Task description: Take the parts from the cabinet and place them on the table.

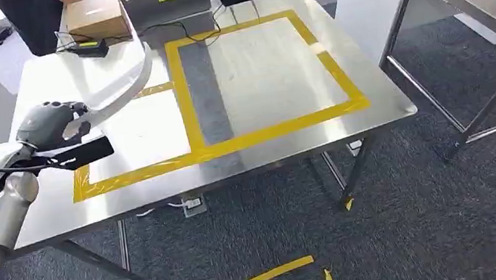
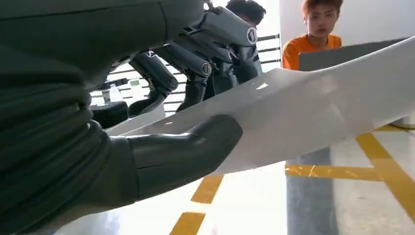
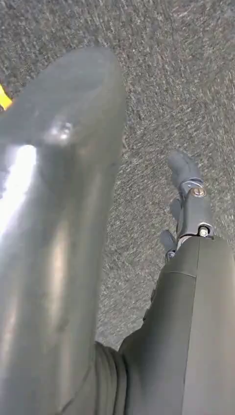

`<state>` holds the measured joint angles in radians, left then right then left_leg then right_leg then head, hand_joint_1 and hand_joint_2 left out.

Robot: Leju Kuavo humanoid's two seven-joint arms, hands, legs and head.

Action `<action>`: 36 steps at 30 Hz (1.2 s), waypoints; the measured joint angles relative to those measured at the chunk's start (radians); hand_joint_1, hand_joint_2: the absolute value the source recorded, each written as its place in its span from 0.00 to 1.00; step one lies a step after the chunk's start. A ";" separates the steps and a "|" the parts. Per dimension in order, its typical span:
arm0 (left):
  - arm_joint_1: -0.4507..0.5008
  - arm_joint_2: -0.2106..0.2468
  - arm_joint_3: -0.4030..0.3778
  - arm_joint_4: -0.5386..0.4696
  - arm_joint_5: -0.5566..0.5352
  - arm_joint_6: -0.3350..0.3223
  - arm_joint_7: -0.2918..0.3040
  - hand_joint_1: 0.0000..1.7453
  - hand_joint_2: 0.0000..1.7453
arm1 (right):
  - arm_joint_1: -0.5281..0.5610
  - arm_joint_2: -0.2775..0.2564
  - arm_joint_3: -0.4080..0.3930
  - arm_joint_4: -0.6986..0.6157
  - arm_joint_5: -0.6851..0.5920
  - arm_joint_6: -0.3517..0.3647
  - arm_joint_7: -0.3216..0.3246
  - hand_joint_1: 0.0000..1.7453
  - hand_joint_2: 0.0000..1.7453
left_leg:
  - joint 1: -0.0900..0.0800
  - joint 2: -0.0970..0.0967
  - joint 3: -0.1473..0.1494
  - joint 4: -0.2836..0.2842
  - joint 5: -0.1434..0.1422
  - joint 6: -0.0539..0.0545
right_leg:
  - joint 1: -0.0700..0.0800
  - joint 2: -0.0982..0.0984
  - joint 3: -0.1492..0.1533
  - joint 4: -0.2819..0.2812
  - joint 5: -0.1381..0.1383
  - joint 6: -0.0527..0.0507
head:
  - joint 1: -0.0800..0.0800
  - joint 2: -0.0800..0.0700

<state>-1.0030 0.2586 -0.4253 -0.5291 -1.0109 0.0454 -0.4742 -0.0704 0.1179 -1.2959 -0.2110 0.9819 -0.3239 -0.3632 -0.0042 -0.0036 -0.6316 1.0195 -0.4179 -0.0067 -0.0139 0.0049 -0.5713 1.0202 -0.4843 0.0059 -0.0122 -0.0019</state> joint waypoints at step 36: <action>0.025 0.039 0.009 -0.025 0.008 0.108 0.010 0.00 0.00 | -0.001 -0.003 0.000 0.000 0.002 -0.003 0.001 0.00 0.00 | 0.003 -0.009 0.007 -0.004 -0.001 -0.002 | 0.005 -0.001 -0.004 -0.007 0.012 -0.017 | 0.002 0.000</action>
<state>-0.9775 0.2972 -0.4166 -0.5539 -1.0029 0.1530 -0.4643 -0.0719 0.1144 -1.2959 -0.2110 0.9838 -0.3269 -0.3620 -0.0009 -0.0125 -0.6242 1.0159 -0.4192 -0.0089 -0.0087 0.0044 -0.5758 1.0135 -0.4718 -0.0107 -0.0107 -0.0019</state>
